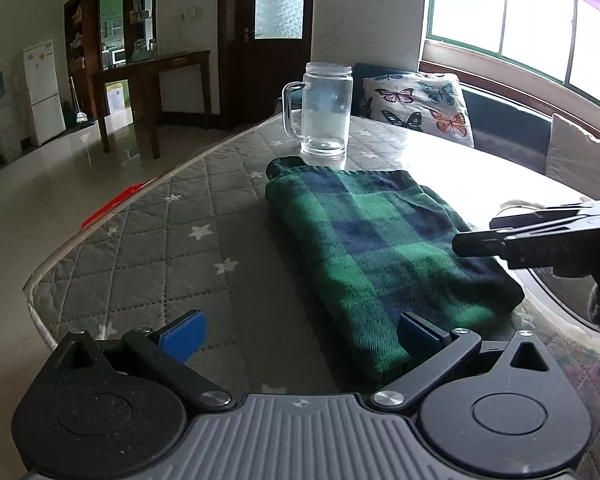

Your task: Fold clothes

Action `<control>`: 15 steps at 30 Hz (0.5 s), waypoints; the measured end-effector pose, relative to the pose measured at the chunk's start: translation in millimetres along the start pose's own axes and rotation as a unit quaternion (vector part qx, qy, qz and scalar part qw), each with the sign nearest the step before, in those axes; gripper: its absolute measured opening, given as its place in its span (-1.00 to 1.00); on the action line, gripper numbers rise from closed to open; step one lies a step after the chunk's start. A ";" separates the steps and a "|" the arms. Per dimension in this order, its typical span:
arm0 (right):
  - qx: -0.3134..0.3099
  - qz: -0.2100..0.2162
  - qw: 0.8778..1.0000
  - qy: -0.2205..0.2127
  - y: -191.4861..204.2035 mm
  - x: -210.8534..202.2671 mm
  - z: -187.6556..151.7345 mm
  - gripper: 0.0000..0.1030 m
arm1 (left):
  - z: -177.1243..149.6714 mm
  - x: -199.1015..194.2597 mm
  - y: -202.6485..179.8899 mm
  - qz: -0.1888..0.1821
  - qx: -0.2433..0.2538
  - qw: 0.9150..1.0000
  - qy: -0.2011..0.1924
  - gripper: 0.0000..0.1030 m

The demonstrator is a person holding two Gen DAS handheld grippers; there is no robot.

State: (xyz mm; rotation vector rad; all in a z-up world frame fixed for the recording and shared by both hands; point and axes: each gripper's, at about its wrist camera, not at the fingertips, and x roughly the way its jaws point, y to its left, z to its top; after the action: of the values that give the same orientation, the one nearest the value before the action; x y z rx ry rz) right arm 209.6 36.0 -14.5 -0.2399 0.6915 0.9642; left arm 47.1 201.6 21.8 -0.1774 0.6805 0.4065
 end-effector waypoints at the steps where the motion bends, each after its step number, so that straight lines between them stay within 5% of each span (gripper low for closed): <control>1: -0.001 -0.002 1.000 -0.001 1.2 -2.1 -1.5 0.51 | -0.8 -1.8 -0.4 0.001 0.000 1.000 0.000 1.00; 7: -0.005 -0.023 1.000 -0.008 9.7 -18.9 -12.2 0.87 | -5.1 -13.0 -3.8 0.006 -0.001 1.000 -0.007 1.00; 15: 0.006 -0.043 0.999 -0.020 13.4 -37.9 -26.8 1.00 | -10.4 -23.9 -9.3 0.009 -0.001 1.000 -0.008 1.00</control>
State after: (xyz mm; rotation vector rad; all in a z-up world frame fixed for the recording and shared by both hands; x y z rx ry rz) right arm 172.7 5.2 -9.4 -0.2363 0.6452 0.8807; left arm 28.3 182.8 29.5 -0.1701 0.6666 0.4259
